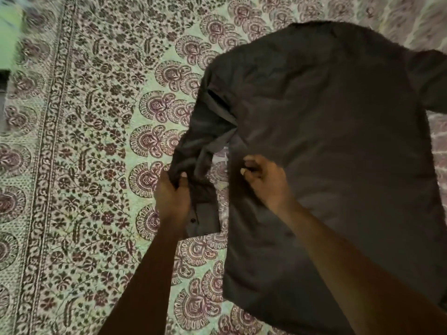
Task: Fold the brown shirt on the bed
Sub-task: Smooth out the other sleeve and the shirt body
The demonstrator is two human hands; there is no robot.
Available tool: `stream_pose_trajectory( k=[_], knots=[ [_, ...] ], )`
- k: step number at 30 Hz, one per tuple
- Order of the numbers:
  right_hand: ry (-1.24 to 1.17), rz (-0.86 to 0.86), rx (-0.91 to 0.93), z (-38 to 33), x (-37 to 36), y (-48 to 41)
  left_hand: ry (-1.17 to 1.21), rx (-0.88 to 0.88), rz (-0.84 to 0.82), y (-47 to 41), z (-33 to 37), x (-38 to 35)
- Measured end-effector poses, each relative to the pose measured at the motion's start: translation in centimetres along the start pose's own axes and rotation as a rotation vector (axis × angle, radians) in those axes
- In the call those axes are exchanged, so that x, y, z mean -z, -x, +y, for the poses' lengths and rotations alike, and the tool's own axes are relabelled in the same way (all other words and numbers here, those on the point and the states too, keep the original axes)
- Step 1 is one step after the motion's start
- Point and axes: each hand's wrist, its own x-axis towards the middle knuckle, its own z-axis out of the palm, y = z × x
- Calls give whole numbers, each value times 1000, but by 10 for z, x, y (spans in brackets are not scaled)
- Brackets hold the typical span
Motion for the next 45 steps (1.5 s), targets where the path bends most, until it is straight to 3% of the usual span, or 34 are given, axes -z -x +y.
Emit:
stream_pose_trajectory(
  k=[3, 6, 10, 16, 18, 21, 26, 30, 36, 39, 42, 45],
  knots=[
    [-181, 56, -95, -20, -29, -22, 105, -6, 52, -33, -18, 40],
    [-405, 85, -172, -39, -63, -44, 185, -7, -14, -78, -32, 90],
    [-492, 182, -256, -79, -104, -83, 156, -168, -131, -123, -34, 144],
    [-893, 259, -331, -155, -155, -115, -156, -501, -142, -196, -23, 191],
    [-1041, 339, -397, -167, -168, -127, -307, -560, -114, -220, -14, 201],
    [-1216, 328, -493, -185, -181, -130, -526, -610, -107, -262, 0, 212],
    [-1238, 288, -535, -201, -200, -133, -675, -742, -156, -329, 10, 227],
    [-1228, 297, -527, -204, -213, -147, -781, -726, -230, -361, 18, 235],
    [-1186, 400, -616, -195, -223, -157, -978, -691, -221, -386, 15, 244],
    [-999, 399, -625, -202, -222, -150, -1010, -703, -204, -397, 8, 248],
    [-366, 563, -511, -199, -218, -139, -1058, -672, -175, -394, 1, 246],
    [284, 766, -84, -187, -211, -135, -1070, -699, -56, -382, -12, 240]
  ],
)
